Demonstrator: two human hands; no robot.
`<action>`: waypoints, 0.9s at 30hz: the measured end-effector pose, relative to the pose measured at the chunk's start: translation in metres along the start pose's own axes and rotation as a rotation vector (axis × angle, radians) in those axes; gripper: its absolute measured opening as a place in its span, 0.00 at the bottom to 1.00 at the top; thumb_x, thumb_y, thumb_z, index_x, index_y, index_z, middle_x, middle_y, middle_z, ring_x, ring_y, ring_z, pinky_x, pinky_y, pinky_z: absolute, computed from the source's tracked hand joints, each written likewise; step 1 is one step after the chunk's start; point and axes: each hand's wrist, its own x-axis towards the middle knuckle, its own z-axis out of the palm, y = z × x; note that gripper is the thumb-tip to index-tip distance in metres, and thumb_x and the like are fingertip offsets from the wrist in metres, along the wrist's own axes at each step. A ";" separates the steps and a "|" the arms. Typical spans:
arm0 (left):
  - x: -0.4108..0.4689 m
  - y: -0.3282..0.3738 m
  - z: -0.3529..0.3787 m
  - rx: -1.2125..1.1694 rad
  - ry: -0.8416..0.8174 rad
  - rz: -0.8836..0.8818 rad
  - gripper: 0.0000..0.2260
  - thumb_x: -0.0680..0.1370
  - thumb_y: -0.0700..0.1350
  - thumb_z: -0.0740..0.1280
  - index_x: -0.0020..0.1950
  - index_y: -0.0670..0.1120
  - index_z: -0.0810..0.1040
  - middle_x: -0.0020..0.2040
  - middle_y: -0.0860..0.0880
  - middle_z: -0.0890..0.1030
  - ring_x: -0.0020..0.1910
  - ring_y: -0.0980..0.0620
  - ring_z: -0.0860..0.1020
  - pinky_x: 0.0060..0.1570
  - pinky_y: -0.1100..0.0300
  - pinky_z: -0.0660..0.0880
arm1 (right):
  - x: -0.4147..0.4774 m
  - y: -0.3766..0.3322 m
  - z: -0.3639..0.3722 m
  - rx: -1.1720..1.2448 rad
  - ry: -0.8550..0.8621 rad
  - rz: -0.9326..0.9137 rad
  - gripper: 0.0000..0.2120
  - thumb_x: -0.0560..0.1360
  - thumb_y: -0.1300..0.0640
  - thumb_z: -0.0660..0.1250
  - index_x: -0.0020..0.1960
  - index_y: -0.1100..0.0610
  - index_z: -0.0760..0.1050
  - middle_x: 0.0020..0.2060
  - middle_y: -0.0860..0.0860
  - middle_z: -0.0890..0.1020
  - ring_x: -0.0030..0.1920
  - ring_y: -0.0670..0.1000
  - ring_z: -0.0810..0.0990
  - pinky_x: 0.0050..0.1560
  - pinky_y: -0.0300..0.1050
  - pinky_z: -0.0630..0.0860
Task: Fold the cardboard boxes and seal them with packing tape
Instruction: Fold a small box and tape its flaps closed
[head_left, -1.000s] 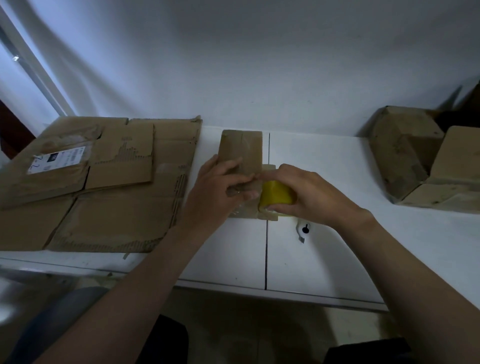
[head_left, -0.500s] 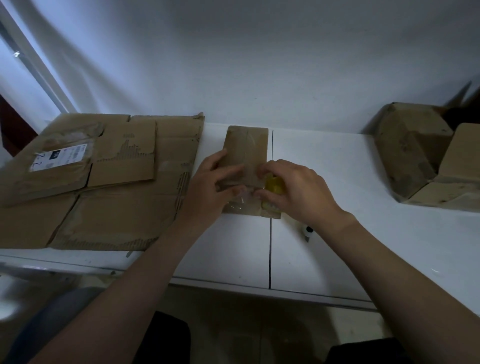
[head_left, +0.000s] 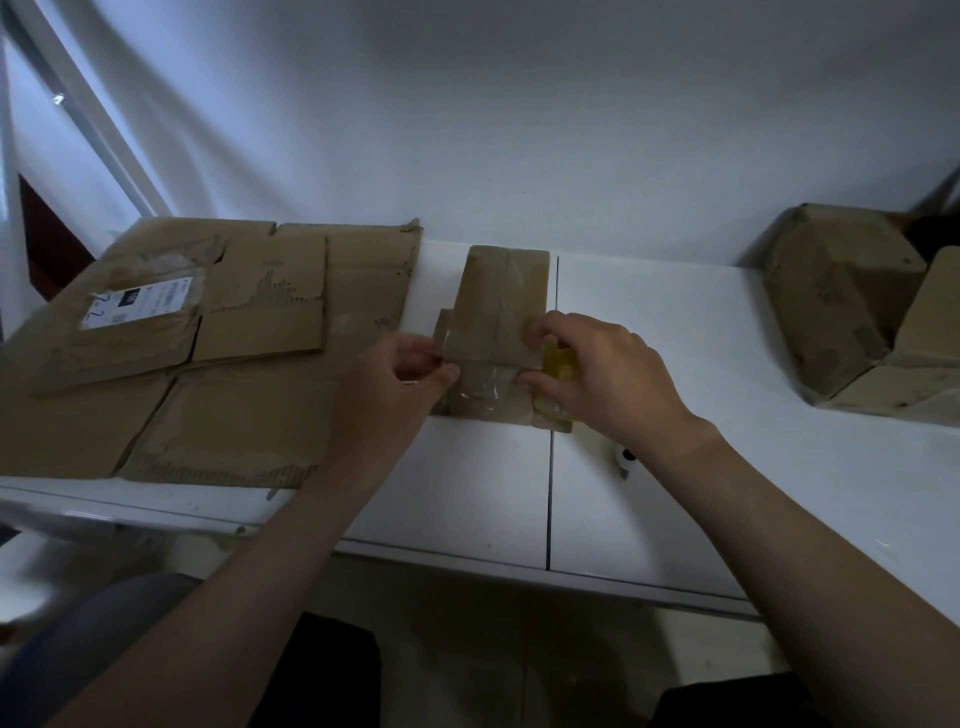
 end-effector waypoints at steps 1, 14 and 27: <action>0.001 -0.001 0.001 0.018 0.010 -0.006 0.06 0.75 0.47 0.76 0.50 0.51 0.84 0.41 0.59 0.84 0.42 0.64 0.82 0.38 0.74 0.74 | 0.000 0.000 0.000 0.003 0.001 0.007 0.16 0.73 0.38 0.72 0.56 0.42 0.72 0.50 0.41 0.80 0.48 0.51 0.79 0.45 0.52 0.79; -0.008 -0.001 0.027 0.089 0.017 0.061 0.05 0.78 0.50 0.71 0.47 0.49 0.80 0.48 0.56 0.75 0.48 0.58 0.77 0.49 0.56 0.77 | 0.000 -0.007 0.001 -0.059 0.028 -0.005 0.16 0.74 0.39 0.72 0.56 0.44 0.73 0.48 0.40 0.78 0.46 0.51 0.77 0.41 0.46 0.74; 0.016 0.013 0.042 0.207 -0.115 0.130 0.19 0.82 0.57 0.63 0.72 0.58 0.75 0.70 0.43 0.67 0.62 0.52 0.70 0.58 0.65 0.65 | -0.011 0.007 -0.011 0.461 -0.112 0.057 0.30 0.69 0.53 0.80 0.64 0.44 0.67 0.54 0.41 0.79 0.51 0.40 0.78 0.46 0.37 0.77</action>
